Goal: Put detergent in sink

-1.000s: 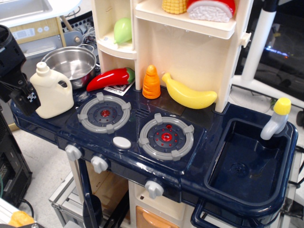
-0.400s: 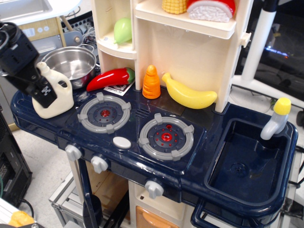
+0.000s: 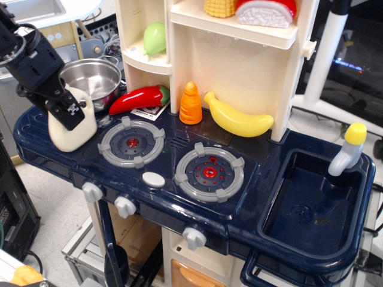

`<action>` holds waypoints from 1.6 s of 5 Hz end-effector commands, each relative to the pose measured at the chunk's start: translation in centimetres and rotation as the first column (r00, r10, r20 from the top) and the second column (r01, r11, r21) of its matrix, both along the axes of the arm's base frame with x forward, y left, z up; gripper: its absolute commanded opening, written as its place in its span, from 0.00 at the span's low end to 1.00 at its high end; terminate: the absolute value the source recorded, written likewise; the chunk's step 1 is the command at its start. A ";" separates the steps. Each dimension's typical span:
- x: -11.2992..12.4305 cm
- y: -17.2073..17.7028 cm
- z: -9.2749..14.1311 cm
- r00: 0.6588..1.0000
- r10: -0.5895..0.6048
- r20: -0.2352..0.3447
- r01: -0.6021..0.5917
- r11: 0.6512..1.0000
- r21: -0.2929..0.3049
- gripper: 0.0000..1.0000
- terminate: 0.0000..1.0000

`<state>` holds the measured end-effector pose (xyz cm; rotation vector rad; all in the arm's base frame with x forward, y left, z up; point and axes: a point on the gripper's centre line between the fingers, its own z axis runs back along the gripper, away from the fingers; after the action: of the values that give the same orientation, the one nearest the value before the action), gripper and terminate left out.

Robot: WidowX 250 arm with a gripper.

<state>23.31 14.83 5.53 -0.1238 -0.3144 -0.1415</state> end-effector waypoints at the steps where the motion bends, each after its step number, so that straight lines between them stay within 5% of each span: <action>1: -0.4 -4.8 4.6 0.998 0.053 0.033 -0.053 0.999 0.003 0.00 0.00; 4: 2.5 -17.9 4.8 0.991 0.034 0.126 -0.009 0.982 -0.190 0.00 0.00; 7: 6.1 -25.4 4.4 0.998 -0.008 0.065 0.028 0.954 -0.297 0.00 0.00; 8: 6.3 -25.9 4.0 0.997 0.000 0.074 0.029 0.923 -0.383 1.00 0.00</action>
<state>29.24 -11.17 8.44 -0.5097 -0.3811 -0.0796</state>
